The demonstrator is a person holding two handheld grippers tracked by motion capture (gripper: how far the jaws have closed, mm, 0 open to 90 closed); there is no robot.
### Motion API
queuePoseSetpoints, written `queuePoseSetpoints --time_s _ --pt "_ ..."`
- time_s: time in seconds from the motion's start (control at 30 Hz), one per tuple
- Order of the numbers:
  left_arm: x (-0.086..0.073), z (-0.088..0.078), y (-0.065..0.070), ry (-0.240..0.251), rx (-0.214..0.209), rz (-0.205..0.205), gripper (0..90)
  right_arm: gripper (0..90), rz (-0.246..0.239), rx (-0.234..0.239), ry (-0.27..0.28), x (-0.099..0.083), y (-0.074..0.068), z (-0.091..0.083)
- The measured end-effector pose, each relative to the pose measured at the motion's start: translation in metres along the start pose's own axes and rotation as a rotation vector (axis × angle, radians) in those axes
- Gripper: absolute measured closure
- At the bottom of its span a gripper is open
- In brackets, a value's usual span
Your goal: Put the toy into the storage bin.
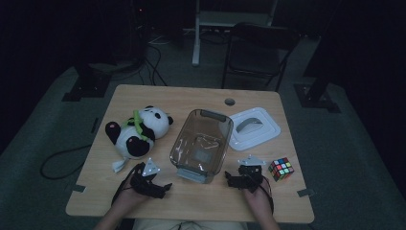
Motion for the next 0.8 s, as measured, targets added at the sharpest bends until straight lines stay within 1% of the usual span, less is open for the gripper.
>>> queuePoseSetpoints --time_s 0.07,0.1,0.13,0.17,0.2,0.23,0.27,0.4,0.43,0.47,0.5,0.53,0.57,0.63,0.67,0.73,0.77,0.8 --pt "0.000 0.000 0.001 -0.003 -0.005 0.006 5.9 12.4 0.001 0.000 -0.001 0.000 0.000 0.000" --pt "0.001 -0.001 0.001 -0.020 -0.013 0.014 5.9 12.4 0.001 0.001 -0.001 0.000 0.000 0.000" --pt "0.002 -0.002 0.001 -0.028 -0.021 0.011 5.9 12.4 0.002 0.000 -0.001 0.000 0.000 0.000" --pt "0.002 -0.002 0.001 -0.028 -0.021 0.011 5.9 12.3 0.001 0.001 -0.001 0.000 0.000 0.000" --pt "0.003 -0.003 0.000 -0.044 -0.030 0.011 6.0 12.4 0.002 0.001 -0.001 0.000 0.000 0.000" --pt "0.003 -0.003 0.000 -0.044 -0.030 0.011 5.9 12.3 0.002 0.001 -0.001 0.000 0.000 0.000" --pt "0.005 -0.006 0.002 -0.039 -0.039 0.019 6.0 12.3 0.002 0.001 -0.001 0.000 0.000 0.000" --pt "0.013 -0.017 0.005 -0.030 -0.050 0.037 6.0 12.3 0.002 0.001 -0.001 0.000 0.000 0.000" --pt "0.013 -0.017 0.005 -0.030 -0.050 0.037 6.0 12.4 0.002 0.001 -0.001 0.000 0.000 0.000" --pt "0.019 -0.024 0.004 -0.012 -0.062 0.025 6.0 12.3 0.002 0.001 -0.001 0.000 0.000 0.000" --pt "0.019 -0.024 0.004 -0.012 -0.062 0.025 6.0 12.4 0.002 0.001 -0.001 0.000 0.000 0.000" --pt "0.025 -0.031 0.003 -0.002 -0.046 0.037 6.0 12.3 0.002 0.001 -0.001 0.000 0.000 0.000" --pt "0.028 -0.035 0.002 0.002 -0.038 0.043 6.0 12.3 0.002 0.001 -0.001 0.000 0.000 0.000" --pt "0.036 -0.043 0.001 0.021 -0.032 0.052 6.0 12.4 0.004 0.001 0.000 0.000 0.001 0.000" --pt "0.040 -0.046 -0.001 0.030 -0.028 0.049 6.0 12.4 0.006 -0.002 -0.001 0.000 0.001 0.000" --pt "0.048 -0.053 -0.004 0.047 -0.010 0.061 6.0 12.3 0.005 -0.003 -0.001 0.000 0.000 0.000" --pt "0.048 -0.053 -0.004 0.047 -0.010 0.061 6.0 12.4 0.005 -0.003 -0.001 0.000 0.000 0.000" --pt "0.057 -0.060 -0.009 0.063 0.008 0.061 6.0 12.3 0.005 -0.003 -0.001 0.000 0.000 0.000"
Point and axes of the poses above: each handheld gripper's, and its own axes: z roughly forward along the jaws, x roughly out of its top, y roughly to its right, the point moved 2 cm from there along z, roughly forward along the jaws, and after that the axes turned 3 degrees about y, right-handed, at the moved point
